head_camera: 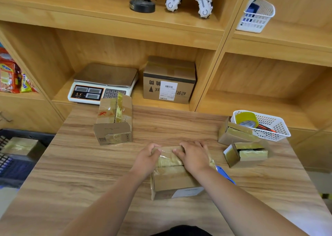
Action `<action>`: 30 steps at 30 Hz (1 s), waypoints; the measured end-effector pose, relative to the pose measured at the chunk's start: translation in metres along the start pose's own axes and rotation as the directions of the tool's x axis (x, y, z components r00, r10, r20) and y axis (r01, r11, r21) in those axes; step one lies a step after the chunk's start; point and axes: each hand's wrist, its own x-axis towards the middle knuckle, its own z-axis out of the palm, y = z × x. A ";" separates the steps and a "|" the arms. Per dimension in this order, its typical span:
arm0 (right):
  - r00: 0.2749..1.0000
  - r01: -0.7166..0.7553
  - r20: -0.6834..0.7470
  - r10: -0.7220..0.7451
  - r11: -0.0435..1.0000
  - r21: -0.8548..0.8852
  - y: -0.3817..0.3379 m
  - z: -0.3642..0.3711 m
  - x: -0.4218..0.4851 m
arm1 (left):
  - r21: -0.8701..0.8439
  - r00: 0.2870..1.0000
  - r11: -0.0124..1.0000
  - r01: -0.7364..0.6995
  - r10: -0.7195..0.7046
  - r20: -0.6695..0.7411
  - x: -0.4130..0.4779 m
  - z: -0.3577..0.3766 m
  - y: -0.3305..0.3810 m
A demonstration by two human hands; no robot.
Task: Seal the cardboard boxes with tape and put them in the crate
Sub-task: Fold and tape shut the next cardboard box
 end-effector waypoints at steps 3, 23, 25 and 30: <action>1.000 0.009 -0.010 -0.009 0.999 0.052 0.000 -0.002 0.001 | 0.024 0.999 0.999 -0.029 0.030 -0.015 0.001 0.001 -0.001; 0.784 -0.549 0.130 0.607 0.582 0.600 0.047 -0.011 -0.052 | 0.095 0.990 0.985 -0.142 0.143 -0.007 0.006 0.004 -0.016; 0.683 -0.581 0.207 0.700 0.350 0.734 0.047 -0.012 -0.060 | 0.057 0.988 0.986 -0.156 0.157 -0.012 0.005 0.003 -0.015; 0.625 -0.584 0.318 0.713 0.157 0.796 0.057 -0.006 -0.085 | 0.056 0.988 0.987 -0.154 0.152 0.037 -0.003 -0.003 -0.007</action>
